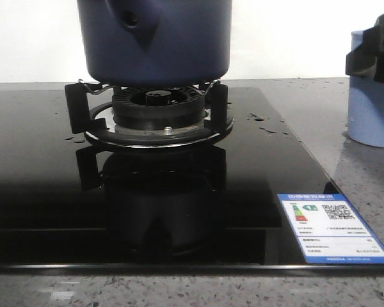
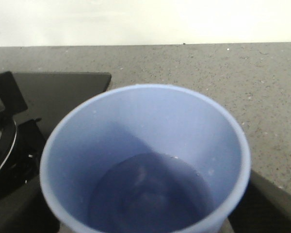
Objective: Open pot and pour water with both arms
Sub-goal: 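Grasp the light blue cup with the right gripper and lift it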
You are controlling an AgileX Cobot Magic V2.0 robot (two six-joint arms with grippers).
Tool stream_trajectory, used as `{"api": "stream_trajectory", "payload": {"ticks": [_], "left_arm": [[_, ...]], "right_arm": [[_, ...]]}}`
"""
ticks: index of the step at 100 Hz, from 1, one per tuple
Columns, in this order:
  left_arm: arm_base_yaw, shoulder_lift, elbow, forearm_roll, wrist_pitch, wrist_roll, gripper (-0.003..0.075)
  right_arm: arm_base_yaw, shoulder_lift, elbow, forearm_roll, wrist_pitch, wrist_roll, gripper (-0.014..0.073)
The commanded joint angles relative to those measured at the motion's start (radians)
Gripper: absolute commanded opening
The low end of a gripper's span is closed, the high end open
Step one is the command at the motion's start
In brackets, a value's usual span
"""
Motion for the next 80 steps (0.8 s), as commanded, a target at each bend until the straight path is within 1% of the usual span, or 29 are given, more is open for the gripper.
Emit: {"api": "stream_trajectory", "payload": {"ticks": [1, 30, 46, 51, 66, 80], "left_arm": [[0.001, -0.030, -0.031, -0.092, 0.022, -0.006, 0.0243], [0.001, -0.030, -0.031, -0.092, 0.022, -0.006, 0.0243], [0.001, -0.030, -0.031, -0.073, 0.022, -0.006, 0.0243], [0.001, -0.030, -0.031, -0.069, 0.022, -0.006, 0.0243], [0.001, -0.030, -0.031, -0.066, 0.022, -0.006, 0.0243], [0.001, -0.030, -0.031, -0.066, 0.022, -0.006, 0.0243]], "right_arm": [[0.001, 0.019, -0.029, -0.046, -0.087, 0.042, 0.0507], [0.001, 0.090, -0.029, -0.058, -0.111, 0.051, 0.0507], [0.001, 0.090, -0.029, -0.109, -0.109, 0.088, 0.0498], [0.001, 0.090, -0.029, -0.111, -0.107, 0.088, 0.0466], [0.001, 0.088, -0.029, -0.116, -0.098, 0.088, 0.0327], [0.001, 0.086, -0.029, -0.119, -0.100, 0.088, 0.0245]]}}
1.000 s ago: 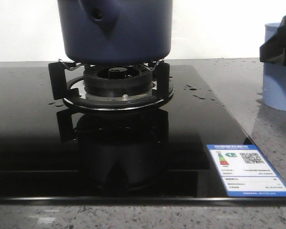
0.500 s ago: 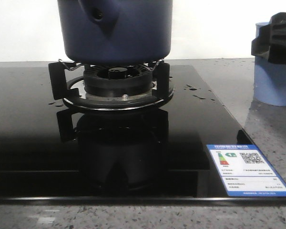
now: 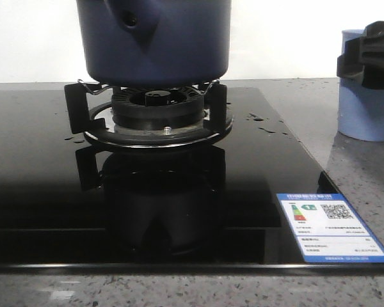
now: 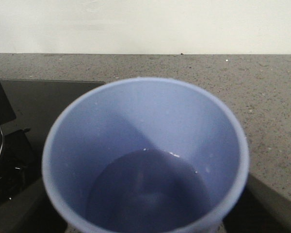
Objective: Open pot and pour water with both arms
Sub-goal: 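Grasp the light blue cup with the right gripper and lift it, then tilt the held cup over the open pot with the right gripper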
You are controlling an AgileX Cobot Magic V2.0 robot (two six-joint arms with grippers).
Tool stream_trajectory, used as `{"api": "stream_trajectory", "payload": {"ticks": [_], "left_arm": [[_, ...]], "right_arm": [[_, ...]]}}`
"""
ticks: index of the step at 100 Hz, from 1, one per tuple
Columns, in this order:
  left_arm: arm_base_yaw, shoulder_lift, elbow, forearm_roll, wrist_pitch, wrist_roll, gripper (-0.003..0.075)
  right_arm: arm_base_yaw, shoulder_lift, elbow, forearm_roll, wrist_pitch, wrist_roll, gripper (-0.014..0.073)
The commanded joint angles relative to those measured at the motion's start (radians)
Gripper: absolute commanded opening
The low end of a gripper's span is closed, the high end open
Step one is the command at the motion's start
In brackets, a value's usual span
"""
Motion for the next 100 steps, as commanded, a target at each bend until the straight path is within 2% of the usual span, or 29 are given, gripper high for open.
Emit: {"api": "stream_trajectory", "payload": {"ticks": [1, 40, 51, 75, 100], "left_arm": [[0.001, -0.030, -0.031, -0.083, 0.021, -0.006, 0.0243], [0.001, -0.030, -0.031, -0.082, 0.021, -0.006, 0.0243], [0.001, -0.030, -0.031, -0.082, 0.021, -0.006, 0.0243], [0.001, -0.030, -0.031, -0.082, 0.021, -0.006, 0.0243], [0.001, -0.030, -0.031, -0.086, 0.021, -0.006, 0.0243]], "right_arm": [[0.001, -0.011, -0.019, -0.024, -0.002, 0.016, 0.0242], [0.001, -0.196, -0.021, -0.224, -0.001, 0.016, 0.0224], [0.001, -0.245, -0.052, -0.274, 0.044, 0.016, 0.0224], [0.001, -0.257, -0.283, -0.393, 0.265, 0.016, 0.0224], [0.001, -0.158, -0.572, -0.472, 0.466, 0.016, 0.0224]]}}
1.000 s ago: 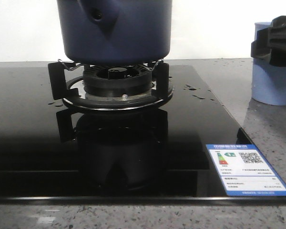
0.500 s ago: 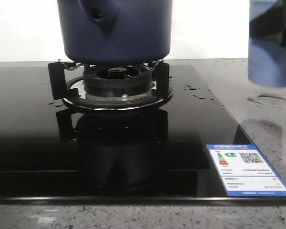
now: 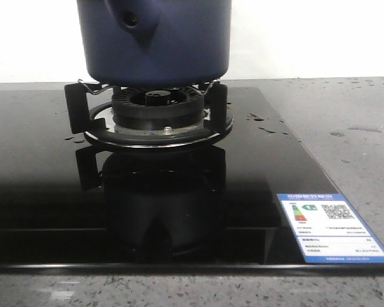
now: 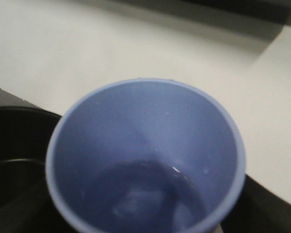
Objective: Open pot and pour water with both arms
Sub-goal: 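Tilt the held cup over the open pot with the right gripper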
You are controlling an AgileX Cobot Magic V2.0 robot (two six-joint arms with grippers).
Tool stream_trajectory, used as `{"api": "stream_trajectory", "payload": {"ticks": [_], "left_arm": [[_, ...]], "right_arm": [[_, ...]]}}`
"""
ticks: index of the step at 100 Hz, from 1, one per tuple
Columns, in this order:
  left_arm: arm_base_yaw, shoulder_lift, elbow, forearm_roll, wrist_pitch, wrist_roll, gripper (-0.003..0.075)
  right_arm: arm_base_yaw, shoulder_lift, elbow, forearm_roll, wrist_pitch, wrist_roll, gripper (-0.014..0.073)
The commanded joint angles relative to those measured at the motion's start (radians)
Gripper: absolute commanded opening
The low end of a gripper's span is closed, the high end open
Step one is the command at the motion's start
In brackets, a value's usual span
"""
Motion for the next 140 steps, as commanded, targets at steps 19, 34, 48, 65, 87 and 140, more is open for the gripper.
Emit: {"api": "stream_trajectory", "payload": {"ticks": [19, 34, 48, 65, 87, 140], "left_arm": [[0.001, -0.030, -0.033, -0.130, 0.020, -0.006, 0.0243], [0.001, -0.030, -0.033, -0.133, 0.030, -0.006, 0.0243], [0.001, -0.030, -0.033, -0.133, 0.039, -0.006, 0.0243], [0.001, -0.030, -0.033, -0.133, 0.039, -0.006, 0.0243], [0.001, -0.030, -0.033, -0.133, 0.039, -0.006, 0.0243], [0.001, -0.030, -0.033, -0.133, 0.039, -0.006, 0.0243]], "right_arm": [[0.049, 0.122, -0.281, -0.111, 0.057, 0.001, 0.0224], [0.123, 0.200, -0.360, -0.231, 0.072, 0.001, 0.0224], [0.158, 0.264, -0.399, -0.353, 0.086, 0.001, 0.0224], [0.172, 0.311, -0.404, -0.473, 0.084, 0.001, 0.0224], [0.181, 0.347, -0.404, -0.623, 0.056, 0.001, 0.0224], [0.181, 0.374, -0.404, -1.009, -0.011, 0.001, 0.0224]]}}
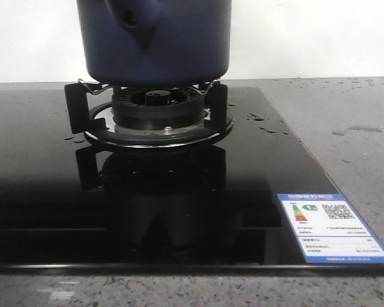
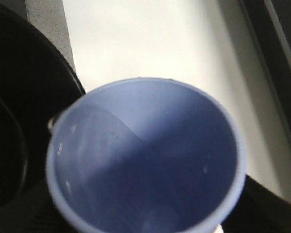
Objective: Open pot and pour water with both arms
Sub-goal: 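Tilt the held cup over the open pot with the right gripper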
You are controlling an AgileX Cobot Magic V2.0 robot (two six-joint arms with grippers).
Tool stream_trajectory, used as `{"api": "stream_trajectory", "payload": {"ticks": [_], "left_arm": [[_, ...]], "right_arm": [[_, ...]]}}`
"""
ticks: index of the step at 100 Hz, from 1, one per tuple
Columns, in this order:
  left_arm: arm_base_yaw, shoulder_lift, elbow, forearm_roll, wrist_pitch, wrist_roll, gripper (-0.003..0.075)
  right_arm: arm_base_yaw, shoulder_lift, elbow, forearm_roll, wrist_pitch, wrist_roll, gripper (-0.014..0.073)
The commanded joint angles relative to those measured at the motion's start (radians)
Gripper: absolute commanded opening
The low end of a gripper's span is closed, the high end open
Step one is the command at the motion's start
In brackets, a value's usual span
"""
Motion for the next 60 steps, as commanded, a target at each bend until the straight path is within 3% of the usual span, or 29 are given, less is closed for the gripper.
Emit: {"api": "stream_trajectory", "payload": {"ticks": [1, 18, 60], "left_arm": [[0.001, -0.030, -0.033, -0.117, 0.021, -0.006, 0.0243], [0.001, -0.030, -0.033, -0.117, 0.021, -0.006, 0.0243], [0.001, -0.030, -0.033, -0.117, 0.027, -0.006, 0.0243]], "right_arm": [[0.000, -0.026, -0.042, -0.075, -0.103, 0.001, 0.0224], [0.000, -0.009, -0.042, -0.182, -0.107, -0.001, 0.0224], [0.000, -0.007, -0.042, -0.162, -0.081, 0.001, 0.0224]]}}
